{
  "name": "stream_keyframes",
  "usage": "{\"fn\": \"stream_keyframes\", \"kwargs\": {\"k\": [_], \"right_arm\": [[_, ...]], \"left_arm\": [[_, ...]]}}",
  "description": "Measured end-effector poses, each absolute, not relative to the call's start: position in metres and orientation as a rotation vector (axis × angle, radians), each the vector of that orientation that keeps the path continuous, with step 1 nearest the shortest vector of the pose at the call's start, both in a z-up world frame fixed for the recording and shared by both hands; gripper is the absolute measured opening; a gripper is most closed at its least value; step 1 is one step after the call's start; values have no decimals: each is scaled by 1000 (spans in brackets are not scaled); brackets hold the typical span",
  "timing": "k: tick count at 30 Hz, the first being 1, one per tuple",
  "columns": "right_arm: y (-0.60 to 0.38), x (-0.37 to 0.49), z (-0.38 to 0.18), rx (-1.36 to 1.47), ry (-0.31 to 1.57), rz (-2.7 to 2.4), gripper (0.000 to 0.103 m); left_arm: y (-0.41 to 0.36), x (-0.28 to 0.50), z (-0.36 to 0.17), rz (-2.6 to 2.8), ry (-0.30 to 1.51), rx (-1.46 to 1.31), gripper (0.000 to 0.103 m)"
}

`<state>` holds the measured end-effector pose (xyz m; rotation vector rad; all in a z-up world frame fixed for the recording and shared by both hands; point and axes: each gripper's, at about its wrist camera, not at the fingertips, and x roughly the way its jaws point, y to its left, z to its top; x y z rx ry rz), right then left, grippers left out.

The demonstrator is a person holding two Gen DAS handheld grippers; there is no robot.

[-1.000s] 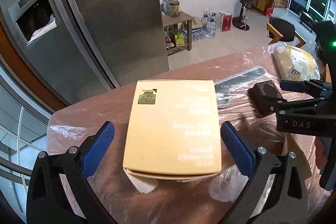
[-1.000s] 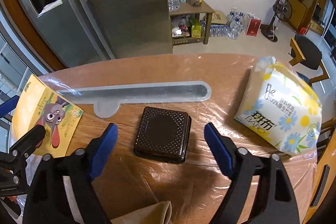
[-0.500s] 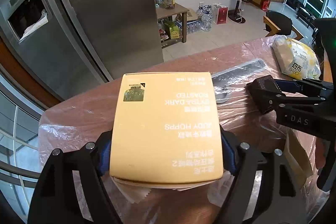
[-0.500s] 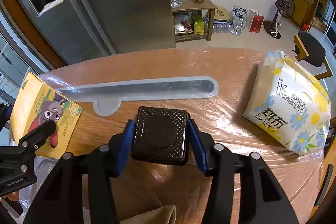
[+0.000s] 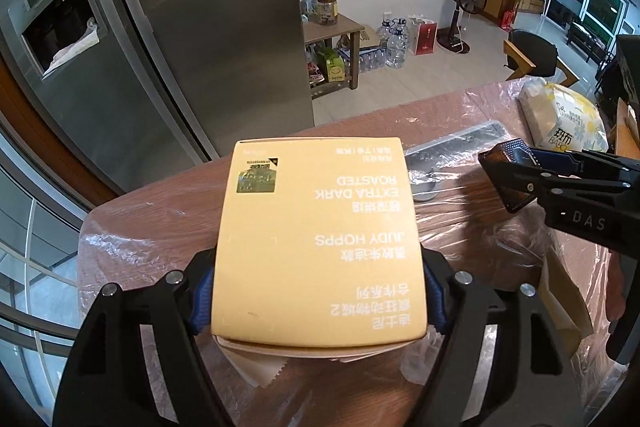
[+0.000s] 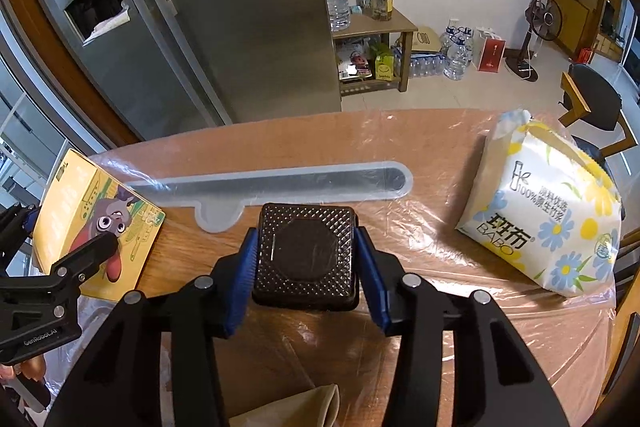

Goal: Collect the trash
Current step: 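Carry the tan box and dark cake down over the black bin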

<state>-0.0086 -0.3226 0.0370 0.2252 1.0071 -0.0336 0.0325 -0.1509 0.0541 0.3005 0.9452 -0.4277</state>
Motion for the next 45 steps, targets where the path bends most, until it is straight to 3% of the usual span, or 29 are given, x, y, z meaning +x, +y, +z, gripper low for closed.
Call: {"fn": "stream_keyframes", "kwargs": {"k": [26, 45], "right_arm": [[-320, -41, 58, 232, 961, 1, 46], [-312, -165, 104, 206, 845, 124, 46]], "left_arm": [[-131, -6, 75, -404, 894, 263, 77], [-99, -114, 107, -401, 797, 255, 77]]}}
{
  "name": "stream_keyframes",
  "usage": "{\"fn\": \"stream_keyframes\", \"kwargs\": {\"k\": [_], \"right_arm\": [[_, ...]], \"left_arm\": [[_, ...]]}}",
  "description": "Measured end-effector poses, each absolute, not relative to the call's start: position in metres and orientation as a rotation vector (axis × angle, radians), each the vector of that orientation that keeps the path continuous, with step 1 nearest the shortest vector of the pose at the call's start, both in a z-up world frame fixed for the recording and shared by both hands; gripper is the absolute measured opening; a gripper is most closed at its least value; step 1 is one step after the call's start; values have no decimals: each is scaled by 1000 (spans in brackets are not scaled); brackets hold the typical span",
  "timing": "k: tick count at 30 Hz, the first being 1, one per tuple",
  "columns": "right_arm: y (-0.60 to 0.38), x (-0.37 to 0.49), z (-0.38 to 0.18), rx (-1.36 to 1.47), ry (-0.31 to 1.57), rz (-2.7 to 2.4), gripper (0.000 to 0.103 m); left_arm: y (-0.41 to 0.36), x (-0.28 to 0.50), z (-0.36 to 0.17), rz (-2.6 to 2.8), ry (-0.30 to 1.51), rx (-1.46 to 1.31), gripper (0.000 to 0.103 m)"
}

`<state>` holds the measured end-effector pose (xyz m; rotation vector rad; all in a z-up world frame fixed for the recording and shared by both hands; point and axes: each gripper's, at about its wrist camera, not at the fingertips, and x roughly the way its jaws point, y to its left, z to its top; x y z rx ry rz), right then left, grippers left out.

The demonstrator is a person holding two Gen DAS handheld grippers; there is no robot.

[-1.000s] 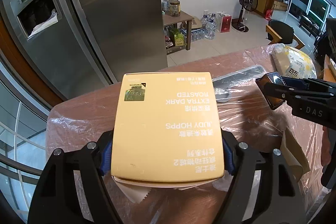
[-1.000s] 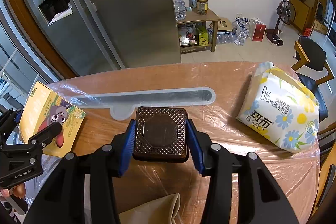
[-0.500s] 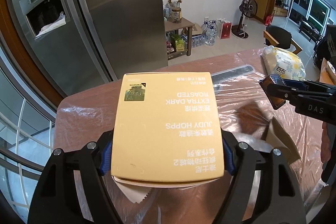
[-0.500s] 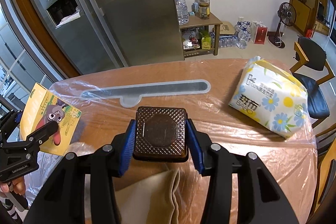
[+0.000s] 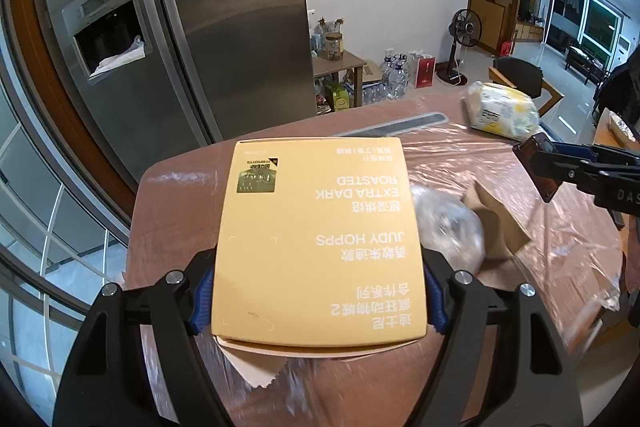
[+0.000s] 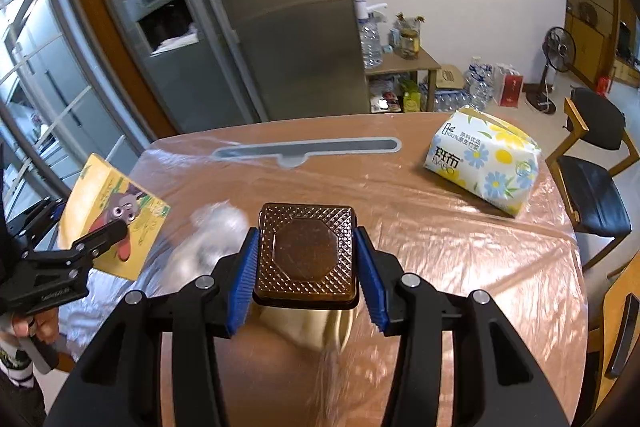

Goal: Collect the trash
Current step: 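Carry the tan box and dark cake down over the black bin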

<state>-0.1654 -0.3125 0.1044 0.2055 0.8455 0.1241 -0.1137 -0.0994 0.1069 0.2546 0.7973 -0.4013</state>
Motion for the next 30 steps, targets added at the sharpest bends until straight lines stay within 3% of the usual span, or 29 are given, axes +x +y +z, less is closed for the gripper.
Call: {"fn": "stream_keyframes", "kwargs": {"k": [30], "right_arm": [[-279, -355, 77, 145, 953, 376, 46]], "left_arm": [[-92, -302, 81, -534, 873, 231, 77]]}}
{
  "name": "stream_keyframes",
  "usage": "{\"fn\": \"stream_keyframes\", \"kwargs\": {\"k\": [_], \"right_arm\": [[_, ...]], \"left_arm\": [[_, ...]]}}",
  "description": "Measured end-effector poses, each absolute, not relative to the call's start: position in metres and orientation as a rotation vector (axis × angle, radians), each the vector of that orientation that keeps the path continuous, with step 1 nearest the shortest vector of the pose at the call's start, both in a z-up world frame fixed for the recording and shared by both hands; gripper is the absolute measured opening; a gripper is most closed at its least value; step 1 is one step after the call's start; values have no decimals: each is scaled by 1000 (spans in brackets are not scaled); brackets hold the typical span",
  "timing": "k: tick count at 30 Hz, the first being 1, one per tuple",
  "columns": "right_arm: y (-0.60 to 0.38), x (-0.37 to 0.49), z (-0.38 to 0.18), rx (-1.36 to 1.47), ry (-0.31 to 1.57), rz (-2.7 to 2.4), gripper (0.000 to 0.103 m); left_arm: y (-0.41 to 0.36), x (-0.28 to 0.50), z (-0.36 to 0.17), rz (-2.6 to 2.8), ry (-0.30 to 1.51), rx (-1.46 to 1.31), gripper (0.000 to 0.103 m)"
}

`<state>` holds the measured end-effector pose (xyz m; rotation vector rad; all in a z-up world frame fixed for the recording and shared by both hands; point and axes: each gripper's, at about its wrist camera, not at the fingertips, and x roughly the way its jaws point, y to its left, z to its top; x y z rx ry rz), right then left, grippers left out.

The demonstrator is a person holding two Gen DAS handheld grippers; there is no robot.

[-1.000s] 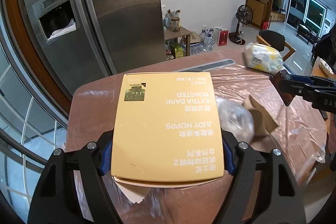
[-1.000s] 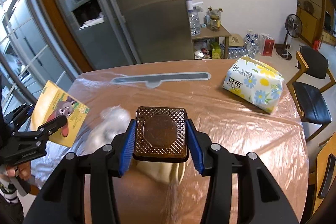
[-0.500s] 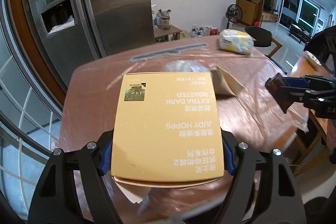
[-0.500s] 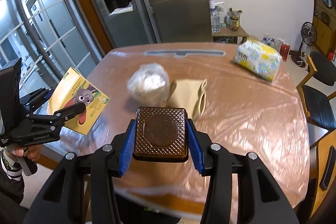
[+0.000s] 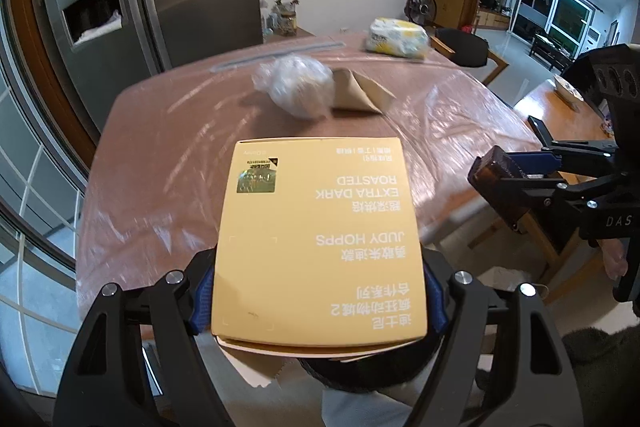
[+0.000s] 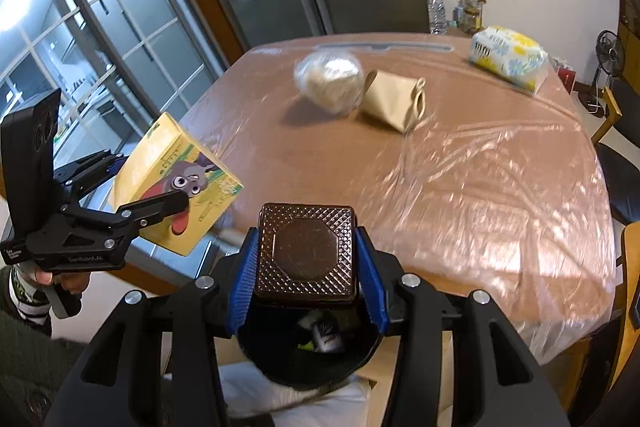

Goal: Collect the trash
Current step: 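Carry the tan box and dark cake down over the black bin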

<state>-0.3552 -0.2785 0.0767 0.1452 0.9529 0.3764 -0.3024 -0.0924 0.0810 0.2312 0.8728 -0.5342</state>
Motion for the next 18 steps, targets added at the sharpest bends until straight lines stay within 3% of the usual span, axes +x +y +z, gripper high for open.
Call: {"fn": "stream_keyframes", "kwargs": {"k": [18], "right_arm": [[-267, -399, 39, 110, 1062, 419, 46]], "left_arm": [[-96, -366, 51, -585, 942, 311, 77]]}}
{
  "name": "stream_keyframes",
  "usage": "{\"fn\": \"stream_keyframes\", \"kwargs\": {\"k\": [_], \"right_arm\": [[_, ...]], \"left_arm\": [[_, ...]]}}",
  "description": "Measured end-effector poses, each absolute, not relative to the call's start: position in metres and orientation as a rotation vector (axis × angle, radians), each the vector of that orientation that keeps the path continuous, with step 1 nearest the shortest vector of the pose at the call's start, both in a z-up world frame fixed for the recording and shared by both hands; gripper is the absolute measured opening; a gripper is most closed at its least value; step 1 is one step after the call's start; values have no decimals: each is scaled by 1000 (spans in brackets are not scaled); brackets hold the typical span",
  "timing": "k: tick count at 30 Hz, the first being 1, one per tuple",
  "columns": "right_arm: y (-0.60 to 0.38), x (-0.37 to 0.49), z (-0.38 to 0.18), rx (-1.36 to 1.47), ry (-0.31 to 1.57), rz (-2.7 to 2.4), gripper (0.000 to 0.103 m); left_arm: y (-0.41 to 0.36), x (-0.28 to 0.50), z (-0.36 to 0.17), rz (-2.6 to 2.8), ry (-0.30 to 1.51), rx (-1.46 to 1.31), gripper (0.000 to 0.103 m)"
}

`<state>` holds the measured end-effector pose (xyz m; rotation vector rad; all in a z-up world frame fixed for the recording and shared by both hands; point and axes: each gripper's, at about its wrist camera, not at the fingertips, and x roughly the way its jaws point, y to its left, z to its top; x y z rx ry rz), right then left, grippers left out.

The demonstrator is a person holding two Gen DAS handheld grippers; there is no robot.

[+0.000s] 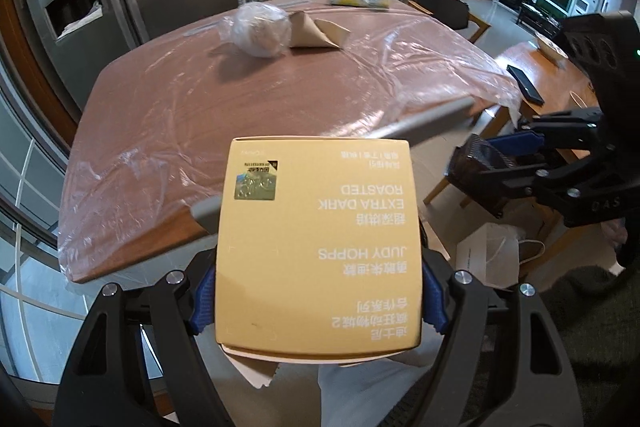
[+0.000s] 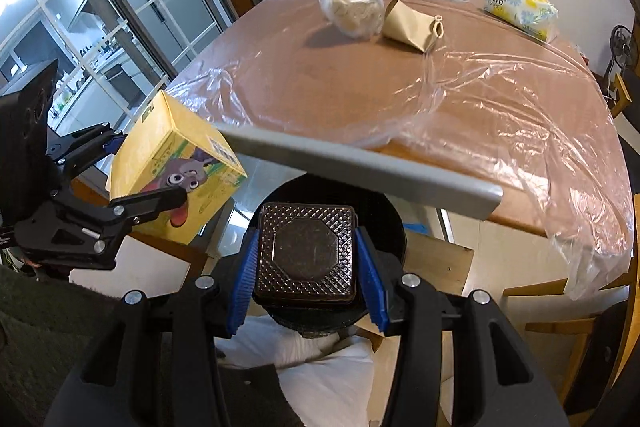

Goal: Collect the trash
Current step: 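Carry the tan box and dark cake down over the black bin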

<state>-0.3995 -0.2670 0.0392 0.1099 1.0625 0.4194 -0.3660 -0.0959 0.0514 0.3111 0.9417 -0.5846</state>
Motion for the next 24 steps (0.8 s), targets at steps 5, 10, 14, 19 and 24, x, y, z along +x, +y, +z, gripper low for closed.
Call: {"fn": "stream_keyframes", "kwargs": {"k": [5, 10, 14, 19, 24], "right_arm": [[-264, -402, 26, 98, 1093, 417, 46], [-260, -398, 13, 88, 1109, 414, 46], [-253, -392, 2, 58, 1115, 413, 46], [-247, -383, -12, 35, 1119, 399, 46], [-246, -373, -28, 42, 1135, 378, 46]], "left_arm": [[-100, -376, 40, -611, 972, 328, 77], [-101, -372, 18, -608, 1019, 334, 77], [-102, -366, -1, -587, 1050, 340, 77], [-104, -357, -21, -566, 1073, 355, 77], [-104, -346, -36, -552, 1096, 350, 77]]}}
